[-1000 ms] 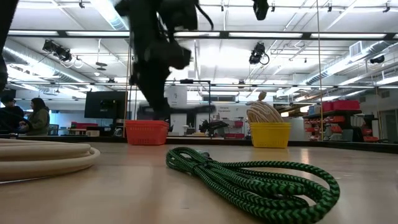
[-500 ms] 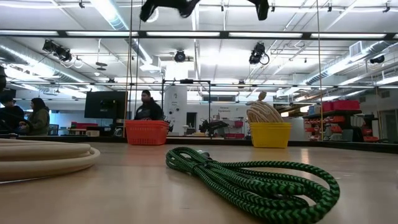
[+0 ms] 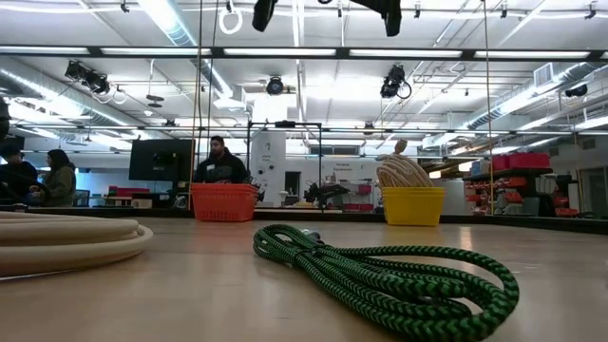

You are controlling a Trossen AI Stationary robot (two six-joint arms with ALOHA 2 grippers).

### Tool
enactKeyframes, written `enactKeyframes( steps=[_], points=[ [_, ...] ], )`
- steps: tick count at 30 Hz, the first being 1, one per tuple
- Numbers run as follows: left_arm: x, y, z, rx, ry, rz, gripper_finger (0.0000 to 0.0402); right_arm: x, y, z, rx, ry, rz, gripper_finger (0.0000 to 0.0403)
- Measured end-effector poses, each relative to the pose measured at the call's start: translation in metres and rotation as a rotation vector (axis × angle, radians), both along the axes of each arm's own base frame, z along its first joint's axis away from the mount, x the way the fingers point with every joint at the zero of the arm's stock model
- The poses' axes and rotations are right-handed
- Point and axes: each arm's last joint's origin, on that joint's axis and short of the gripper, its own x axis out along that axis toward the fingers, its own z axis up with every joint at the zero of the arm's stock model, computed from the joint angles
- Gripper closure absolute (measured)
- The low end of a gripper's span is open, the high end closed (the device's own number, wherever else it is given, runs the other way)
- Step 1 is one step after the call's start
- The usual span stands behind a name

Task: Pick & Place USB Port
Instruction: Put the blue charger cable into the orange bin

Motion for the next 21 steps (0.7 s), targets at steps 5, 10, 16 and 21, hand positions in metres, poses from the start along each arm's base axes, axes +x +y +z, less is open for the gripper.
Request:
enactKeyframes(
  steps=[5,10,16,21],
  points=[
    [0.006,0.0,-0.005,-0.012,0.005,-0.019,0.0388,0.003,-0.007,-0.001,-0.001,-0.019,-0.001,0.0199],
    [0.009,0.0,-0.008,-0.013,0.013,-0.036,0.0388,0.003,-0.01,0.003,-0.018,-0.061,0.037,0.0253],
    [0.01,0.005,-0.009,-0.01,0.014,-0.015,0.0388,0.003,-0.01,0.003,-0.087,-0.058,0.046,0.0386],
    [0.009,0.01,-0.009,-0.01,0.013,0.001,0.0378,0.002,-0.015,0.003,-0.076,-0.057,0.023,0.0392]
  ],
)
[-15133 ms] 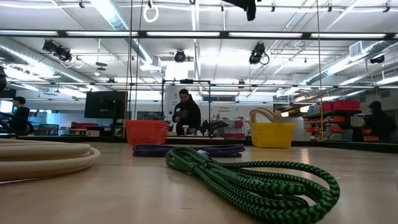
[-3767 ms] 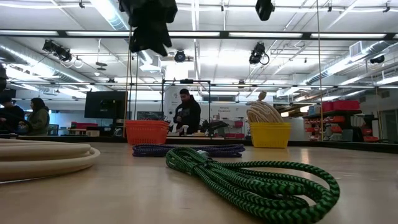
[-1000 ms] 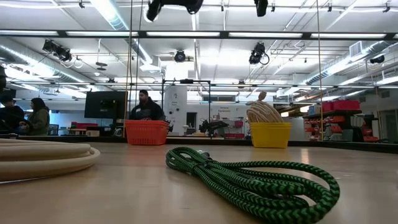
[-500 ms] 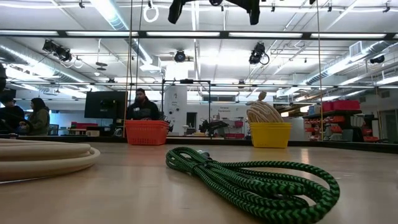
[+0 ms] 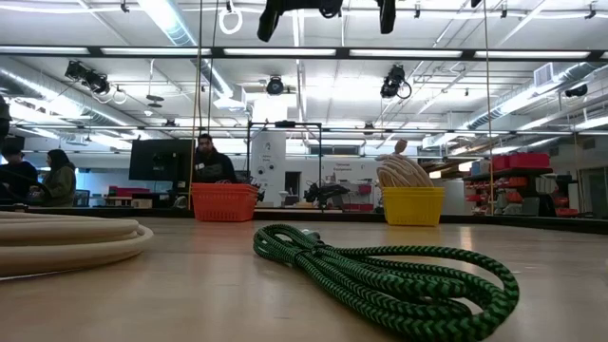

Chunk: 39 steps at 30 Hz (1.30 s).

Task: Pick & Place USB Port
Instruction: Put the blue charger cable into the orange bin

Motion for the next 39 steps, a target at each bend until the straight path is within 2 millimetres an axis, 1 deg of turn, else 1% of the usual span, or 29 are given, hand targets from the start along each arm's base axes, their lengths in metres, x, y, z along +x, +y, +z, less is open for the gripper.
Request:
enactKeyframes(
  steps=[4,8,11,16,20,22,26,30,35,39],
  points=[
    [0.0,0.005,0.0,-0.003,0.0,0.004,0.0372,-0.001,-0.004,0.0,0.004,0.001,-0.019,0.0392],
    [-0.004,0.011,0.002,-0.003,-0.003,0.022,0.0351,-0.002,-0.009,0.0,0.008,0.001,-0.038,0.0392],
    [-0.008,0.017,0.005,0.008,0.003,0.036,0.0323,-0.003,-0.013,-0.001,0.01,0.005,-0.052,0.0392],
    [-0.015,0.024,0.007,0.013,0.024,0.058,0.0263,-0.006,-0.022,0.003,0.011,0.002,-0.082,0.0392],
    [-0.025,0.026,0.017,0.018,-0.013,0.067,0.0225,-0.007,-0.034,0.011,0.009,-0.005,-0.117,0.0392],
    [-0.031,0.025,0.024,0.027,-0.035,0.068,0.0214,-0.004,-0.042,0.01,0.016,0.024,-0.117,0.0392],
    [-0.045,0.023,0.038,0.042,-0.083,0.081,0.0209,0.013,-0.058,0.009,0.025,0.061,-0.101,0.0392],
    [-0.059,0.02,0.05,0.049,-0.122,0.08,0.0215,0.042,-0.077,0.001,0.035,0.112,-0.075,0.0393],
    [-0.069,0.015,0.055,0.059,-0.125,0.064,0.022,0.077,-0.103,-0.004,0.043,0.125,-0.042,0.0393],
    [-0.071,0.008,0.054,0.055,-0.103,0.037,0.022,0.098,-0.125,-0.009,0.046,0.139,-0.054,0.0393]
  ],
)
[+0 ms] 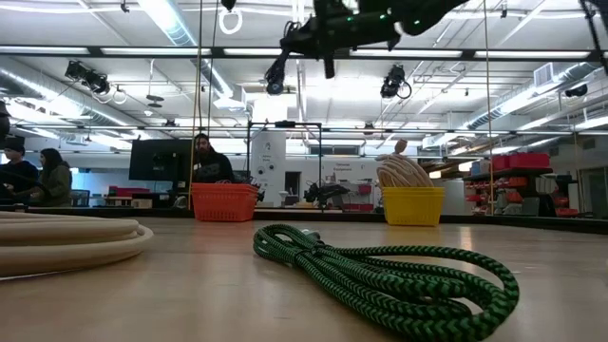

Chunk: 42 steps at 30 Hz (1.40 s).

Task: Pick & Place USB Port
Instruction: Put the blue charger cable into the orange bin

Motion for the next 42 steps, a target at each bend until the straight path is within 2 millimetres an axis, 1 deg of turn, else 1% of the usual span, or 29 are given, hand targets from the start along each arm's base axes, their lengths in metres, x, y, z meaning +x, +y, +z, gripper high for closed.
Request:
enactKeyframes(
  steps=[2,4,8,11,14,19,23,27,33,35,37,39,42],
  points=[
    [0.0,-0.003,-0.001,-0.002,0.015,-0.013,0.022,0.011,-0.009,-0.002,0.019,-0.004,0.019,0.0393],
    [0.0,-0.006,-0.002,-0.002,0.021,-0.025,0.022,0.021,-0.019,-0.009,0.048,0.014,0.028,0.0393],
    [0.001,-0.009,-0.002,0.001,0.025,-0.049,0.022,0.039,-0.035,-0.03,0.101,0.075,0.008,0.0393],
    [-0.001,-0.01,-0.002,0.0,0.029,-0.059,0.022,0.052,-0.042,-0.047,0.165,0.097,0.005,0.0393],
    [-0.003,-0.011,-0.001,-0.001,0.025,-0.074,0.022,0.063,-0.047,-0.058,0.205,0.105,0.005,0.0393],
    [-0.002,-0.011,-0.004,-0.005,0.05,-0.079,0.022,0.082,-0.048,-0.064,0.229,0.081,0.016,0.0393],
    [-0.003,-0.011,-0.004,-0.01,0.058,-0.096,0.022,0.094,-0.049,-0.076,0.259,0.099,-0.024,0.0393],
    [-0.003,-0.011,-0.005,-0.01,0.059,-0.096,0.022,0.097,-0.05,-0.086,0.264,0.127,-0.049,0.0393],
    [-0.002,-0.012,-0.004,-0.013,0.056,-0.115,0.022,0.09,-0.06,-0.096,0.247,0.227,-0.157,0.0393],
    [-0.002,-0.012,-0.004,-0.013,0.055,-0.115,0.022,0.089,-0.062,-0.097,0.264,0.226,-0.212,0.0393],
    [-0.002,-0.012,-0.004,-0.013,0.055,-0.115,0.022,0.09,-0.064,-0.092,0.275,0.174,-0.227,0.0393],
    [-0.002,-0.012,-0.004,-0.016,0.054,-0.115,0.022,0.092,-0.062,-0.089,0.258,0.144,-0.258,0.0393],
    [-0.002,-0.012,-0.004,-0.021,0.053,-0.122,0.022,0.093,-0.059,-0.09,0.258,0.151,-0.284,0.0393]
  ],
)
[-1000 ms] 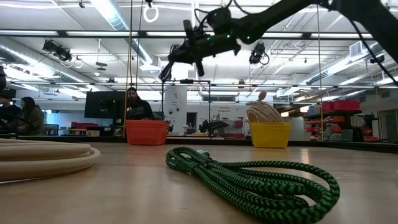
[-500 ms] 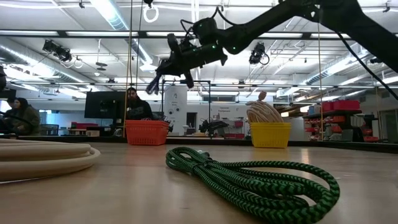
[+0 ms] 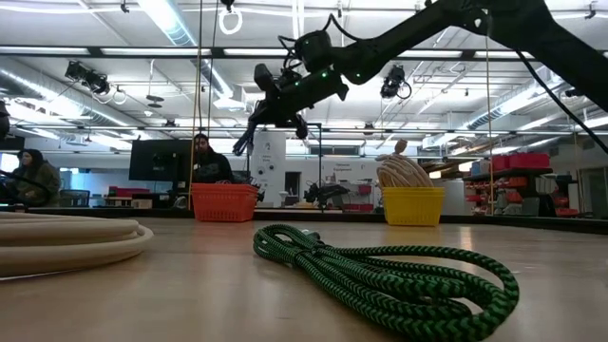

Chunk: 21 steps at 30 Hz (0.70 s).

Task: Pick & Place USB Port
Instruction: Put the blue charger cable into the orange bin

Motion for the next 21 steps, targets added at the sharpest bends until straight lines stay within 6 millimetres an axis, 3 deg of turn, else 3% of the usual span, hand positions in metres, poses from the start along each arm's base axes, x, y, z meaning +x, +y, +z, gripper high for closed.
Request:
enactKeyframes(
  steps=[8,14,21],
  points=[
    [0.0,-0.002,0.0,-0.013,-0.002,-0.018,0.022,0.022,0.018,-0.031,0.046,0.013,0.04,0.0393],
    [0.0,-0.005,0.0,-0.026,0.002,-0.049,0.022,0.033,0.018,-0.035,0.006,0.053,0.037,0.0393],
    [0.0,-0.012,-0.001,-0.026,0.008,-0.078,0.022,0.032,0.009,-0.025,-0.064,0.069,-0.023,0.0393]
  ],
)
